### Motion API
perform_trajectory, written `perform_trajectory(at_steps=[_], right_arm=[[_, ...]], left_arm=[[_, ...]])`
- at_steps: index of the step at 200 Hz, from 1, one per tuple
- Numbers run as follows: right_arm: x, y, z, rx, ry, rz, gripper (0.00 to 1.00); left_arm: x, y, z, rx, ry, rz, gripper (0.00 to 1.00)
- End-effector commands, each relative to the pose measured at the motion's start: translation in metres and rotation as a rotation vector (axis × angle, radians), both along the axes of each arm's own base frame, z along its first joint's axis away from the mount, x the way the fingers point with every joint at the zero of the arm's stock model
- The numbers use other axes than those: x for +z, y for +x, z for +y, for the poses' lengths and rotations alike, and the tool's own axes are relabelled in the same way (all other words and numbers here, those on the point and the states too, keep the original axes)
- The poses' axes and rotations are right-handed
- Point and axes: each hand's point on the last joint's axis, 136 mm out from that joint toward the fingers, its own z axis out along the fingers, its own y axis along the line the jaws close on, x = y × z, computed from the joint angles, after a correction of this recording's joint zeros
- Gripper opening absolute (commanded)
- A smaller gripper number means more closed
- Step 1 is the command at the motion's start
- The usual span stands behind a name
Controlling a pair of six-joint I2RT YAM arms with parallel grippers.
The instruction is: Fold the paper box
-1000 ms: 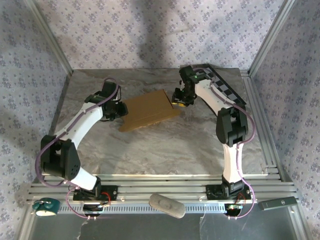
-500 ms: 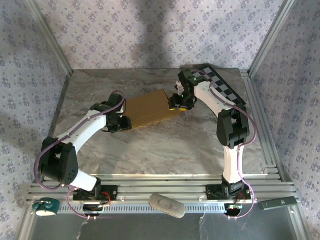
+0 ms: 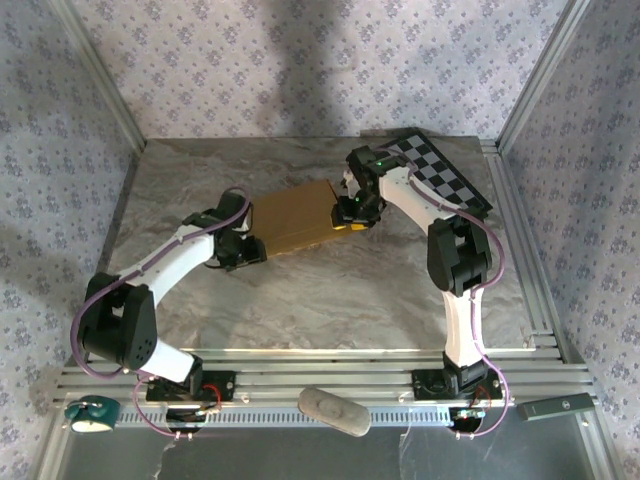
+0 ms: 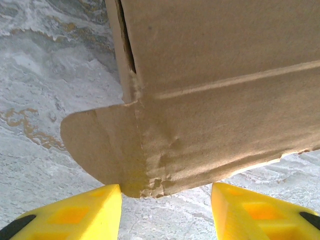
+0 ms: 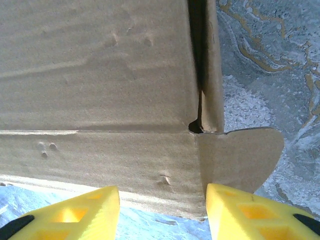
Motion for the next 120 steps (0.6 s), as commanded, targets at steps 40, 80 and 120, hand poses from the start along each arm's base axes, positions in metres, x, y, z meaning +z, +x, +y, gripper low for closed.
perform_trajectory(at_steps=[40,80,120], right_arm=[[-0.013,-0.013,-0.003,0.033,-0.037,0.045,0.49],[-0.014,-0.014,-0.004,0.037,-0.038,0.048,0.51],[-0.013,-0.013,-0.005,0.034,-0.033,0.049,0.51]], left_arm=[[0.001,0.008,-0.005,0.015,-0.032,-0.022,0.48],[0.004,0.012,0.000,0.010,-0.020,-0.037,0.47],[0.029,0.018,0.004,0.013,-0.045,-0.094,0.49]])
